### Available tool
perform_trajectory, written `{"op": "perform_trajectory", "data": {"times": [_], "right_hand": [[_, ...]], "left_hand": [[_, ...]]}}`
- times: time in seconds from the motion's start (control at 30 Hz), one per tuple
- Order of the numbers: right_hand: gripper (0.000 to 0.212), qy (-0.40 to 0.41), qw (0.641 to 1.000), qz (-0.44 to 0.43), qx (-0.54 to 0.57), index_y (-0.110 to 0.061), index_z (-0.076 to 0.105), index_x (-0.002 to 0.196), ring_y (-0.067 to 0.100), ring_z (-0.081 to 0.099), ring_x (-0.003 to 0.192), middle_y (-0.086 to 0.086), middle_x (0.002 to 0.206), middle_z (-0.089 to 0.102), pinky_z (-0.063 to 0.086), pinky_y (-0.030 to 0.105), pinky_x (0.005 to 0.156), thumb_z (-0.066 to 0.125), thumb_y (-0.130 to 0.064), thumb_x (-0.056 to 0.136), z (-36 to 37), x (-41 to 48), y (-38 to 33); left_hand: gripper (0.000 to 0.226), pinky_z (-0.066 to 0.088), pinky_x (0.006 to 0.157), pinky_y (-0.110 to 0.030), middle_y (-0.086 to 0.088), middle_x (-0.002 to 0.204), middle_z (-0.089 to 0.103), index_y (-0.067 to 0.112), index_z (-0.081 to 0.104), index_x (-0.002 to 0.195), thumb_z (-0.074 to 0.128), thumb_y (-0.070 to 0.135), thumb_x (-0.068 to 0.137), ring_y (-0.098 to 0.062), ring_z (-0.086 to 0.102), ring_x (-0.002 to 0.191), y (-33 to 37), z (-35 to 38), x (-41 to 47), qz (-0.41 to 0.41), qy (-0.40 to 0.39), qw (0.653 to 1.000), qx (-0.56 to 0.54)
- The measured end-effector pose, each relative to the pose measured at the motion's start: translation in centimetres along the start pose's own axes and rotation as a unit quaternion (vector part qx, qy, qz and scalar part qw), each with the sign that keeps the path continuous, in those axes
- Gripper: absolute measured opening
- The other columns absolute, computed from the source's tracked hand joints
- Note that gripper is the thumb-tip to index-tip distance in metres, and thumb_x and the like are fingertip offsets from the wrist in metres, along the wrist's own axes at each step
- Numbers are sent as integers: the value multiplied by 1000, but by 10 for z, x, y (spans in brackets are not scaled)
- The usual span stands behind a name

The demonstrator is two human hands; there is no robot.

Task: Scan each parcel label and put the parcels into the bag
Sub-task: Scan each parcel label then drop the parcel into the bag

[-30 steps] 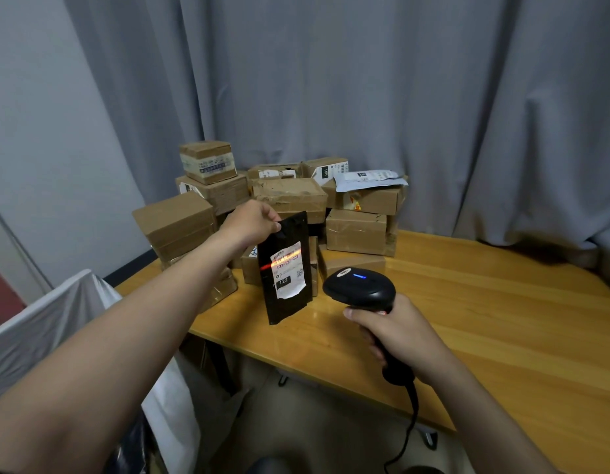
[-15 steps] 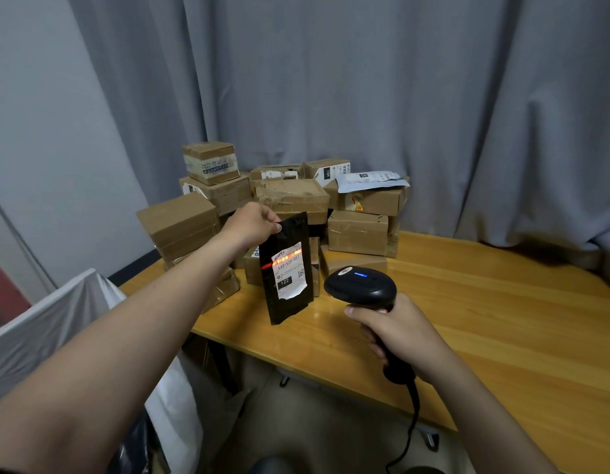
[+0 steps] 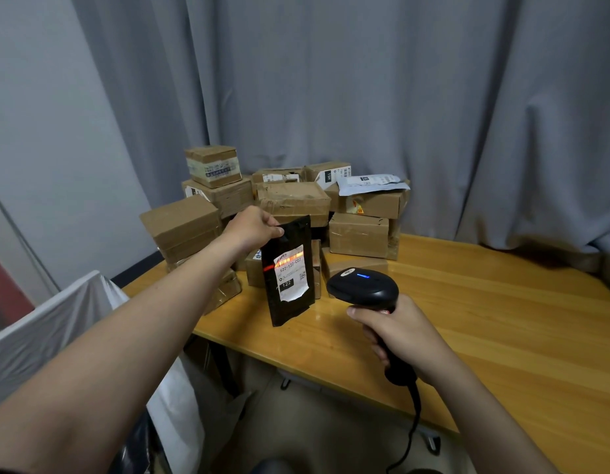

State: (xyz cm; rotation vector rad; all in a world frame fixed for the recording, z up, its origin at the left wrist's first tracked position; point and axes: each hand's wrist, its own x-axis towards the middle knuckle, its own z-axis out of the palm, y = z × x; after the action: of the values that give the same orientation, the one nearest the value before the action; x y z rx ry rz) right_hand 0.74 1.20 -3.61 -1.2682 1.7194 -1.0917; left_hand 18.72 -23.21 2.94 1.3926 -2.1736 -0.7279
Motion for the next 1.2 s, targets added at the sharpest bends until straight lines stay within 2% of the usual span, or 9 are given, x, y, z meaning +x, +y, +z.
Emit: {"op": "perform_trajectory", "data": {"times": [0.13, 0.2, 0.4, 0.6, 0.97, 1.13, 1.2], "right_hand": [[39, 2, 1000, 0, 2, -8, 63, 70, 19, 51, 45, 7, 57, 56, 47, 28, 49, 69, -32, 99, 0, 0, -2], [38, -1, 1000, -1, 0, -8, 64, 70, 19, 51, 45, 7, 57, 56, 47, 28, 50, 69, -33, 99, 1, -1, -3], [41, 1, 1000, 4, -10, -10, 62, 67, 20, 52, 45, 7, 55, 56, 47, 28, 50, 69, -34, 99, 2, -2, -6], [44, -2, 1000, 0, -19, -11, 60, 62, 19, 51, 42, 6, 51, 54, 47, 26, 50, 68, -32, 100, 2, -4, -8], [38, 12, 1000, 14, -6, -7, 64, 70, 20, 53, 45, 9, 57, 57, 47, 29, 50, 70, -32, 98, 8, -5, -10], [31, 36, 999, 16, 4, -7, 68, 77, 21, 55, 48, 10, 59, 59, 48, 31, 51, 71, -29, 98, 25, -3, -18], [23, 40, 999, 11, 10, -8, 68, 83, 19, 55, 47, 8, 59, 58, 48, 31, 51, 71, -27, 97, 35, -2, -22]], "left_hand": [[8, 50, 71, -30, 4, 92, 73, 24, 75, 92, 70, 26, 98, -11, 66, 89, -1, -3, -2, 5, -3, 1000, 12], [8, 48, 67, -28, 3, 92, 74, 21, 76, 95, 70, 26, 97, -11, 67, 87, -2, -3, -4, 3, -7, 1000, 17], [9, 48, 67, -28, 4, 91, 74, 22, 77, 94, 70, 25, 98, -12, 68, 88, -7, -2, -6, 5, 8, 1000, 11], [10, 55, 80, -34, 4, 96, 75, 22, 78, 100, 69, 26, 98, -13, 68, 94, -12, -1, -5, 2, 21, 1000, 4], [14, 58, 85, -40, 3, 100, 76, 20, 78, 107, 68, 27, 98, -14, 69, 97, -13, -8, -25, 17, 34, 999, 6], [11, 58, 83, -39, 6, 96, 76, 24, 78, 103, 69, 29, 98, -13, 70, 94, -19, -29, -52, 20, 53, 998, 9], [9, 55, 76, -34, 8, 91, 75, 27, 77, 98, 69, 30, 98, -10, 69, 90, -23, -40, -67, 19, 65, 998, 9]]}}
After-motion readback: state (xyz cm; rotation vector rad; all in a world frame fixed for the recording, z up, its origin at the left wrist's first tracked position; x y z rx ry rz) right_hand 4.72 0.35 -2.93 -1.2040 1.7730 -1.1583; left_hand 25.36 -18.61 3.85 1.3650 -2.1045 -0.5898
